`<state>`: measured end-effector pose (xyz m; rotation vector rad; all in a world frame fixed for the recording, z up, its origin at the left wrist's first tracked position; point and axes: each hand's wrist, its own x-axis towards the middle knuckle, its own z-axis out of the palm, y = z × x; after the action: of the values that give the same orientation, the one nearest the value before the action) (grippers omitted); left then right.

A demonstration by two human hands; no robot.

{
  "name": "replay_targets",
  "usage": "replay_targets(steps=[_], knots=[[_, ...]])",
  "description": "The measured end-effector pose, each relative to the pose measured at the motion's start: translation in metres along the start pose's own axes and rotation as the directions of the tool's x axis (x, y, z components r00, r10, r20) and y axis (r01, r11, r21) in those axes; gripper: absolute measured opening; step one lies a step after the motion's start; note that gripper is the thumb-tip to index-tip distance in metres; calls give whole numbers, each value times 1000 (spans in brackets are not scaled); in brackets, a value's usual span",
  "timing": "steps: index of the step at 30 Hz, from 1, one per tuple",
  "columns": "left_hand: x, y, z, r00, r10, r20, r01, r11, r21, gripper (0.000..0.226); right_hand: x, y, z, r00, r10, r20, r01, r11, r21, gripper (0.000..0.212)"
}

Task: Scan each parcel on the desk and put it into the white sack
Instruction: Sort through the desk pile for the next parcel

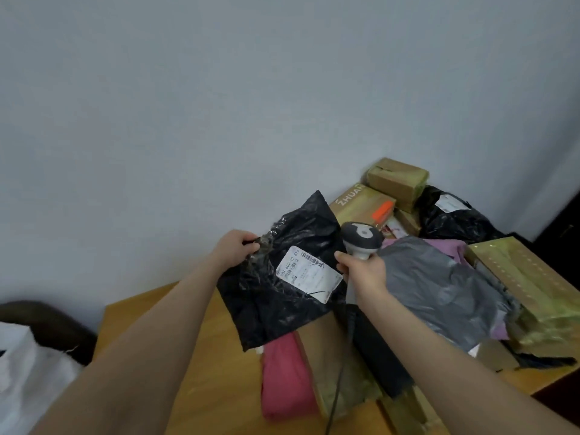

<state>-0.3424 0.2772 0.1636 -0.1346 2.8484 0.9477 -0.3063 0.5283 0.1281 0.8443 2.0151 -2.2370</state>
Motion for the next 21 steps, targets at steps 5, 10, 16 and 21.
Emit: replay_targets(steps=[5, 10, 16, 21], knots=[[-36, 1, -19, 999, -22, 38, 26, 995, -98, 20, -22, 0, -3, 999, 18, 28, -20, 998, 61, 29], [-79, -27, -25, 990, -105, 97, 130, 943, -305, 12, -42, -1, 4, 996, 41, 75, -40, 999, -20, 22], [-117, -43, -10, 986, -161, 51, 166, 871, -462, 3, -71, -1, 27, 992, -8, 129, 25, 991, -135, 16], [-134, -76, -13, 937, -346, -42, 240, 728, -643, 9, -102, 3, 35, 990, -98, 100, 116, 973, -199, 17]])
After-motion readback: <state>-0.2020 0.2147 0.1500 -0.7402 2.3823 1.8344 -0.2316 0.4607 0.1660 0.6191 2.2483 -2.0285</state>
